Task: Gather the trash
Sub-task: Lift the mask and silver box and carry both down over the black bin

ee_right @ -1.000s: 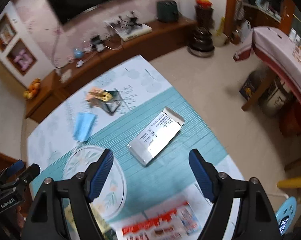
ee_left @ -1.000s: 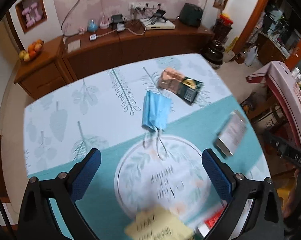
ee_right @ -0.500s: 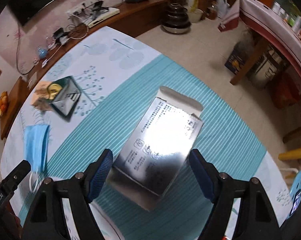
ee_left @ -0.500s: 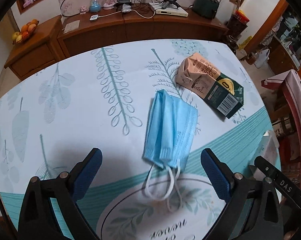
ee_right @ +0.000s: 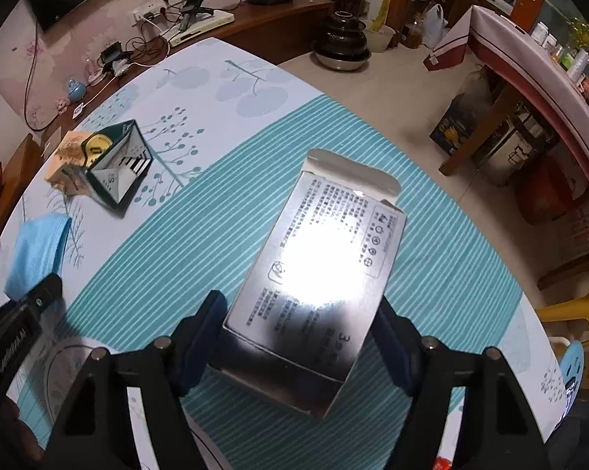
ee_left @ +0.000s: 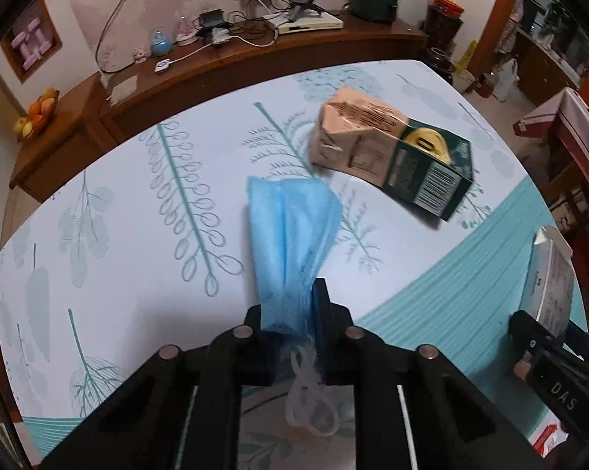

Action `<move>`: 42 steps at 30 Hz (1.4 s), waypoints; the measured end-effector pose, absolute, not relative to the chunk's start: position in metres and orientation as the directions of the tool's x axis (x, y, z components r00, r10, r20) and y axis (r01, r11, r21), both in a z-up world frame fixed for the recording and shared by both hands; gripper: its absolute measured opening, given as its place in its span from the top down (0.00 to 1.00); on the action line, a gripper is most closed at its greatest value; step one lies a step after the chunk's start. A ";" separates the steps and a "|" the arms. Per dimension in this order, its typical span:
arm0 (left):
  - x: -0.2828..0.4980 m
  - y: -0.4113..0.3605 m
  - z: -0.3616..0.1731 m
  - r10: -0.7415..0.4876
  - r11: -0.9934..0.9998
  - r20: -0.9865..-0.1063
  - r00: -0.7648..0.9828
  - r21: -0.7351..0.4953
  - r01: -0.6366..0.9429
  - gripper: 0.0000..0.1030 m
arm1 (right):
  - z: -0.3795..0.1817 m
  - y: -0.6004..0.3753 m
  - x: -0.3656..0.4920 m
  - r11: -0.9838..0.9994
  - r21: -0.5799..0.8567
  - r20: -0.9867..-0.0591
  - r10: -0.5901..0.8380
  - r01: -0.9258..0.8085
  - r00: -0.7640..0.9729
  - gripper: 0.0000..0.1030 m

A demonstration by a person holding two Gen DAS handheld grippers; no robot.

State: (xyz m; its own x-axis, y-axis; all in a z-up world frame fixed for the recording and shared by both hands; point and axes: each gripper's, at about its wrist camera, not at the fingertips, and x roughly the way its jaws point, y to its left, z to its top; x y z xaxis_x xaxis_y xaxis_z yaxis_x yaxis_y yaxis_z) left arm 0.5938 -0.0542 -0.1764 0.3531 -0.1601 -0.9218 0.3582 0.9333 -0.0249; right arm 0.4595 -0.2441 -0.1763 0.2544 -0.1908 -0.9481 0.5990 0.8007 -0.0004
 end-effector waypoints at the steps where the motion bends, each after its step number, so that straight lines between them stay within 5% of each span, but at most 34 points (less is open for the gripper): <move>1: 0.591 -0.054 -0.176 -0.167 0.931 -0.922 0.348 -0.031 0.363 0.91 | -0.176 -0.244 0.458 0.802 0.002 -0.948 -0.188 0.597 0.256 0.30; 24: 0.436 -0.010 -0.089 -0.297 0.898 -0.909 0.293 -0.162 0.410 0.92 | -0.116 -0.214 0.371 0.852 0.264 -0.894 0.042 0.451 0.445 0.31; 42: 0.256 -0.018 -0.044 -0.215 0.957 -0.886 0.411 -0.107 0.269 0.92 | -0.058 -0.206 0.233 0.937 0.325 -0.820 0.213 0.126 0.531 0.31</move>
